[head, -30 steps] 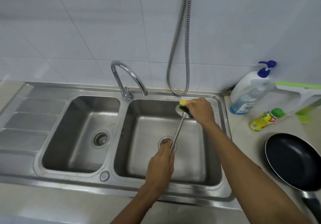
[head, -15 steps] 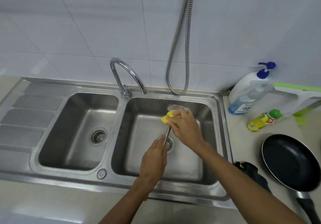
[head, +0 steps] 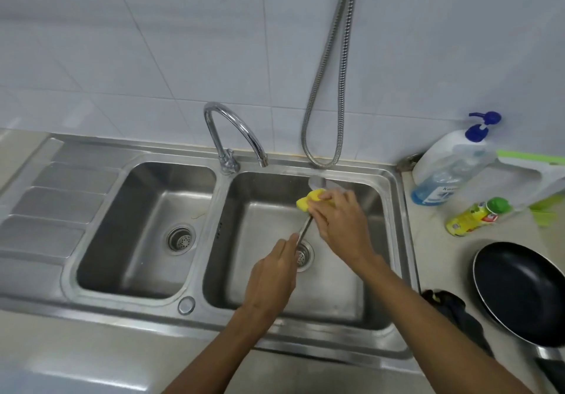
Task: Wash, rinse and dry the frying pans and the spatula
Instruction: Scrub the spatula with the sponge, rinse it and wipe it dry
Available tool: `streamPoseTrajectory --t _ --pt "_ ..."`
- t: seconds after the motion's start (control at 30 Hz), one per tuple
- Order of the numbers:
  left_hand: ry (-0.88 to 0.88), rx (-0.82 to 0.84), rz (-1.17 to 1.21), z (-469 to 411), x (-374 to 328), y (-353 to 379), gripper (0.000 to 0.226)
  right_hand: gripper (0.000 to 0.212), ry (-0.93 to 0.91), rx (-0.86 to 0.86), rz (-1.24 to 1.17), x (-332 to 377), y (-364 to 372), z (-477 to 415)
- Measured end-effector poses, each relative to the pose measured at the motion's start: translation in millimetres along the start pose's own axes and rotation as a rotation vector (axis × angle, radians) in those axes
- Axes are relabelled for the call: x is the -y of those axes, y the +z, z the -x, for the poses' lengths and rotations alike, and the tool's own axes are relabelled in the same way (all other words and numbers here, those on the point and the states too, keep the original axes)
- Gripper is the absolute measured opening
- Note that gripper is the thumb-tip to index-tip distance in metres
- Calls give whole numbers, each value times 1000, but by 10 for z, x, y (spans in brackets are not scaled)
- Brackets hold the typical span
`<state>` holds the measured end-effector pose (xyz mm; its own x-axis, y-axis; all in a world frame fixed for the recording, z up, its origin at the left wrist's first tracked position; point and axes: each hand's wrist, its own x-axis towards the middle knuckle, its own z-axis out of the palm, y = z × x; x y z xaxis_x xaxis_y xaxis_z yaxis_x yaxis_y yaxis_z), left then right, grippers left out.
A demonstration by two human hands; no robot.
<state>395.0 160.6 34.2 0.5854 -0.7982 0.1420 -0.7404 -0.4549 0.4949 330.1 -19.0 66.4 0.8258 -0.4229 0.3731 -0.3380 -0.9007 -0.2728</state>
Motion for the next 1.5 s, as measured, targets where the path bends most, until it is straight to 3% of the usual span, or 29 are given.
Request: streamPoseTrajectory --t 0.13,0.2,0.27,0.4,0.53,0.57,0.7,0.87,0.97,1.03,1.1,1.17,1.3,1.5 --pt "97 49 -30 77 -107 -3 38 44 474 213 -49 -439 49 -592" --pt "111 54 -43 128 -173 -8 37 40 592 298 -67 -548 9 -745" --pt "108 34 -44 106 -150 -6 40 40 556 300 -96 -456 -31 -761" --pt "97 25 -92 115 -88 -39 47 25 292 322 -74 -197 18 -422" --pt "98 40 -137 204 -128 -23 47 57 603 266 -142 -668 142 -499" --pt "93 25 -126 200 -114 -5 46 58 597 244 -136 -645 144 -474" --pt "34 4 -36 179 22 -16 47 33 322 261 -165 -334 96 -268" --pt "73 1 -43 222 -63 -34 44 41 596 249 -64 -593 190 -397" --pt "-33 25 -1 175 -11 0 41 20 326 233 -171 -133 141 -234" --pt "-81 92 79 154 84 43 37 16 193 301 -241 13 137 -113" --pt "-112 159 224 139 122 88 31 24 396 309 -283 -133 139 -30" --pt "-194 184 427 128 99 134 22 30 607 192 -240 -545 100 122" --pt "-540 177 838 175 35 147 14 29 736 -3 156 -1456 -81 604" --pt "-746 265 1068 94 -38 178 15 58 751 340 299 -2020 350 1379"
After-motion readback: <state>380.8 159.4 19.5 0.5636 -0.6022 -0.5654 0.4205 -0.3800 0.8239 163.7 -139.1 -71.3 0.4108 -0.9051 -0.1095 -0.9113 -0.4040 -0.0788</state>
